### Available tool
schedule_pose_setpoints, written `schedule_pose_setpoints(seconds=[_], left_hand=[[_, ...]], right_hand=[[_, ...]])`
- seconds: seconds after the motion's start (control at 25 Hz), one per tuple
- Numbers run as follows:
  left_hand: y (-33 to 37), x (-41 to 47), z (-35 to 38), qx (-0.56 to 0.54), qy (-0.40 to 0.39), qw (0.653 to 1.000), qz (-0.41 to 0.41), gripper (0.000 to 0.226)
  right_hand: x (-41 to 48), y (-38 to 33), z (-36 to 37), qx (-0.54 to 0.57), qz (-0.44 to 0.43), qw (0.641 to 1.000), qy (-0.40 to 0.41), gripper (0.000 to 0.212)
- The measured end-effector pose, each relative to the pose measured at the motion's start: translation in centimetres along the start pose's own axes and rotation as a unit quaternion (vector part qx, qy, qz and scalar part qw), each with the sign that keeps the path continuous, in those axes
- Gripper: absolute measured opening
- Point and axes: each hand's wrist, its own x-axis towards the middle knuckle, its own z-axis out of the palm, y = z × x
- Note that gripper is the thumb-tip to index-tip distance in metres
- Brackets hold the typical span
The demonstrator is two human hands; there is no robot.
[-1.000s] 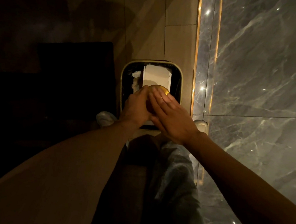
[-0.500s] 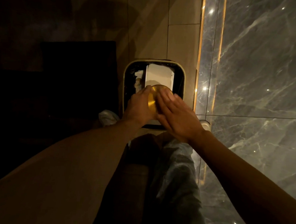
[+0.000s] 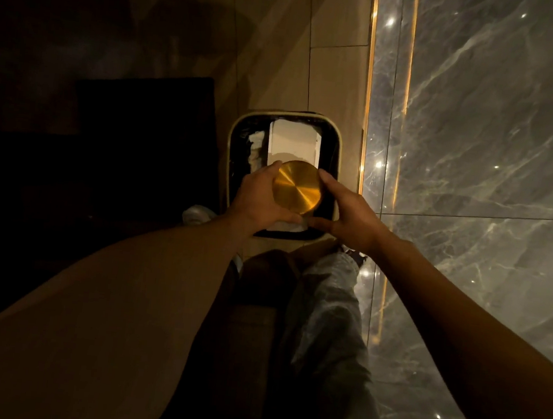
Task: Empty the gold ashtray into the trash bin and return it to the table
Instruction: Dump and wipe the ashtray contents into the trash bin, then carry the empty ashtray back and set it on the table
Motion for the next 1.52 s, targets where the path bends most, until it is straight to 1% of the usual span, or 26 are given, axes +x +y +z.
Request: schedule_pose_setpoints(seconds=[0.12, 0.16, 0.28, 0.36, 0.4, 0.52, 0.64, 0.72, 0.76, 0.84, 0.92, 0.96, 1.04, 1.08, 1.16, 1.24, 1.32, 1.4, 1.44, 1.52], left_hand=[[-0.2, -0.4, -0.4, -0.065, -0.033, 0.996, -0.044, 0.125], [-0.2, -0.5, -0.6, -0.089, -0.044, 0.993, -0.061, 0.122], [-0.1, -0.8, -1.0, -0.165, -0.077, 0.976, -0.118, 0.103], [0.0, -1.1, -1.2, -0.211, -0.089, 0.962, -0.146, 0.099], [0.2, -1.3, -1.2, -0.237, -0.090, 0.956, -0.148, 0.091], [1.3, -2.2, -1.5, -0.300, -0.081, 0.939, -0.147, 0.056], [2.4, -2.7, -1.7, -0.332, -0.055, 0.929, -0.152, 0.037], [2.9, -2.9, -2.1, -0.341, -0.021, 0.925, -0.165, 0.025], [3.1, -3.2, -2.2, -0.345, -0.005, 0.923, -0.172, 0.025], [3.4, -3.7, -2.7, -0.341, 0.010, 0.924, -0.169, 0.034], [4.0, -4.5, -3.3, -0.313, 0.015, 0.940, -0.137, 0.035], [4.3, -4.9, -3.7, -0.294, 0.014, 0.949, -0.112, 0.034], [5.0, -6.0, -4.2, -0.266, 0.022, 0.962, -0.064, 0.034], [5.6, -6.6, -4.4, -0.259, 0.023, 0.964, -0.051, 0.038], [6.6, -8.4, -5.1, -0.246, 0.012, 0.969, -0.030, 0.058], [7.5, -10.2, -5.9, -0.235, -0.003, 0.972, -0.006, 0.083], [8.6, -12.1, -7.2, -0.183, 0.001, 0.983, 0.028, 0.100], [9.7, -14.2, -9.0, -0.114, 0.017, 0.991, 0.070, 0.108], [10.3, -15.3, -9.9, -0.097, 0.024, 0.990, 0.095, 0.108], [11.6, -17.9, -11.5, -0.097, 0.041, 0.986, 0.132, 0.105]], right_hand=[[0.5, 0.1, -0.7, 0.050, 0.026, 0.998, 0.014, 0.078], [0.5, 0.2, -0.9, 0.060, 0.022, 0.998, 0.015, 0.074], [0.3, 0.4, -1.5, 0.121, -0.001, 0.993, 0.005, 0.049], [-0.1, 0.2, -1.5, 0.181, -0.001, 0.983, 0.011, 0.034], [-0.4, 0.0, -1.5, 0.210, 0.009, 0.977, 0.026, 0.034], [-1.1, -0.9, -0.9, 0.258, 0.048, 0.960, 0.096, 0.034], [-1.6, -1.9, -0.7, 0.274, 0.056, 0.950, 0.135, 0.033], [-1.8, -2.2, -0.7, 0.276, 0.051, 0.949, 0.146, 0.028], [-2.0, -2.4, -0.6, 0.276, 0.054, 0.948, 0.150, 0.025], [-2.4, -2.9, -0.8, 0.269, 0.061, 0.948, 0.160, 0.019], [-3.0, -3.7, -1.1, 0.261, 0.066, 0.947, 0.176, 0.015], [-3.2, -4.0, -1.2, 0.254, 0.068, 0.947, 0.186, 0.016], [-3.8, -4.6, -1.7, 0.233, 0.069, 0.950, 0.195, 0.022], [-4.0, -4.9, -1.9, 0.223, 0.070, 0.953, 0.194, 0.026], [-5.0, -6.0, -2.8, 0.203, 0.076, 0.959, 0.181, 0.036], [-6.8, -7.7, -3.7, 0.200, 0.077, 0.962, 0.168, 0.046], [-9.1, -9.6, -4.8, 0.218, 0.054, 0.961, 0.161, 0.054], [-11.6, -12.0, -5.8, 0.218, 0.037, 0.963, 0.152, 0.062], [-13.0, -13.3, -6.2, 0.216, 0.038, 0.964, 0.149, 0.067], [-15.6, -15.7, -7.0, 0.199, 0.022, 0.968, 0.152, 0.076]])
